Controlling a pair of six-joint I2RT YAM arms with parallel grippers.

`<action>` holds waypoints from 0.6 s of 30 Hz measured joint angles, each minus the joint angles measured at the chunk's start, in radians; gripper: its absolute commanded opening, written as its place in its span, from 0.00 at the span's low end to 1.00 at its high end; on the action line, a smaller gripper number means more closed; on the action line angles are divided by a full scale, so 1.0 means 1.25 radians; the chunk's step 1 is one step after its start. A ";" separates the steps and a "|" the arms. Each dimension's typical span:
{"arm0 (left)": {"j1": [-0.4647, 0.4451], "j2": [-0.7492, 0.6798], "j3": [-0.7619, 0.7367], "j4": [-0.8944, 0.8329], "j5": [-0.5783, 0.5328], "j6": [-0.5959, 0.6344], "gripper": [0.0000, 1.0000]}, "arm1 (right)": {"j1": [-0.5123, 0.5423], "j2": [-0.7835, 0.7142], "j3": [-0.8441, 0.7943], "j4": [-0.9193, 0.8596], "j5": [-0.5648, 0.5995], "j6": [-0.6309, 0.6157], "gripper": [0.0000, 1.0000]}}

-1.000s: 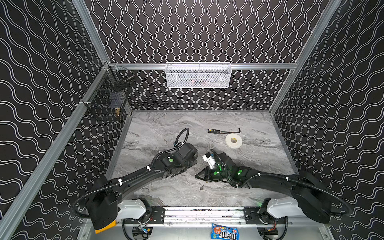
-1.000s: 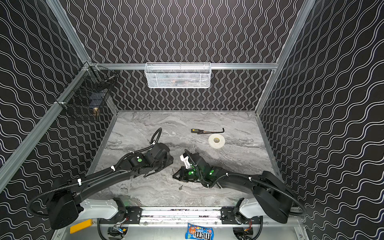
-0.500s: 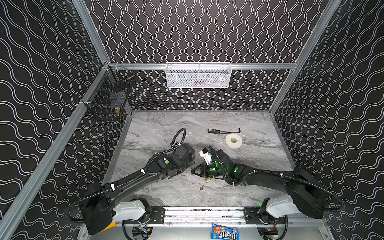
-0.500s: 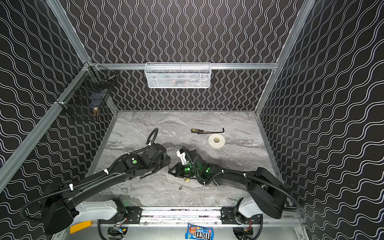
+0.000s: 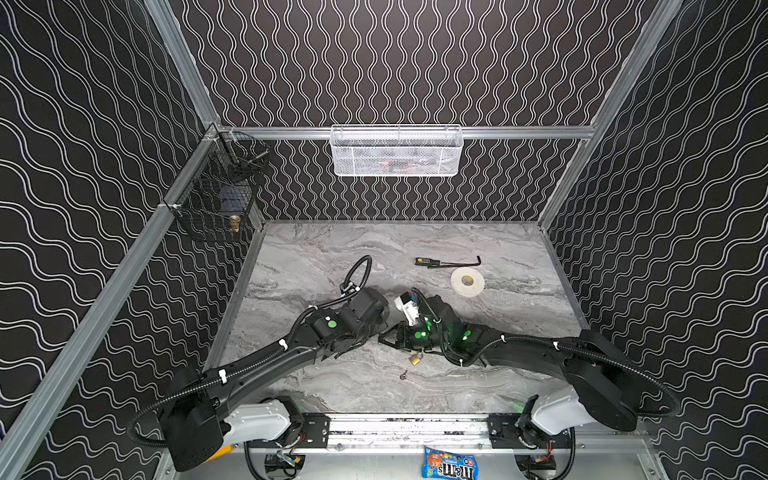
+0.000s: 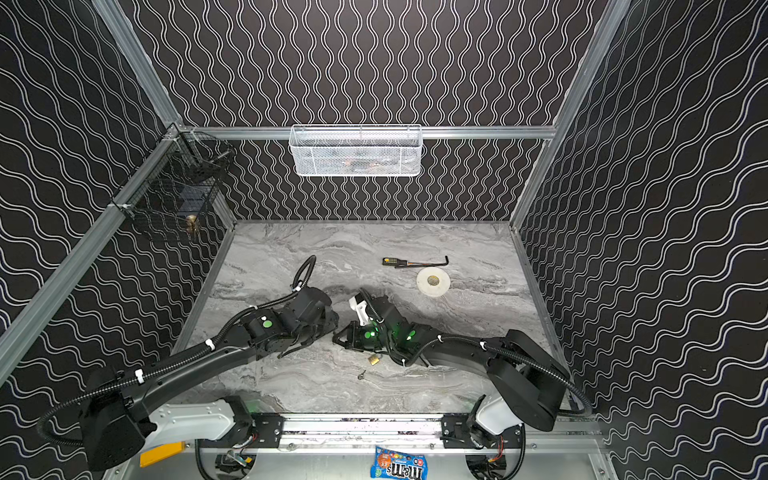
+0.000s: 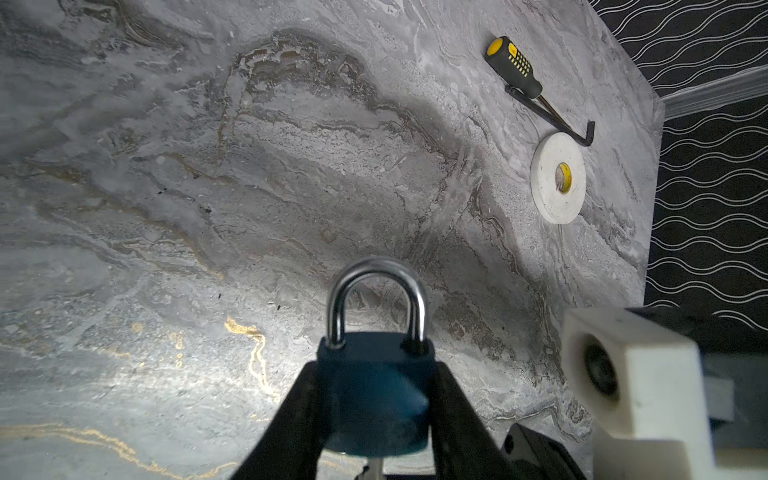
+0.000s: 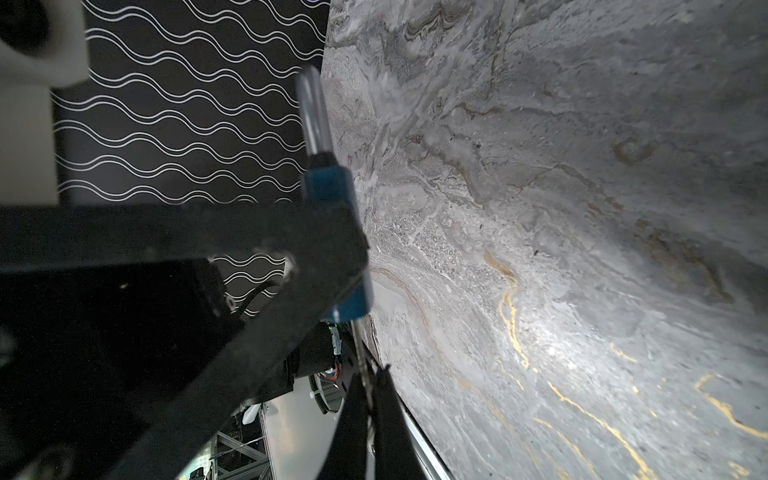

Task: Unlock with the key
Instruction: 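Bring the blue padlock and the key toward each other with both grippers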

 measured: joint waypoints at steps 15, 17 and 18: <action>0.000 -0.010 -0.006 0.012 -0.002 0.008 0.00 | -0.027 -0.038 0.016 -0.072 0.005 -0.013 0.00; 0.000 -0.014 -0.006 0.014 -0.002 0.002 0.00 | -0.026 -0.045 0.017 -0.078 0.013 -0.015 0.00; 0.000 -0.015 -0.006 0.015 -0.002 0.002 0.00 | -0.024 -0.049 0.017 -0.080 0.020 -0.015 0.00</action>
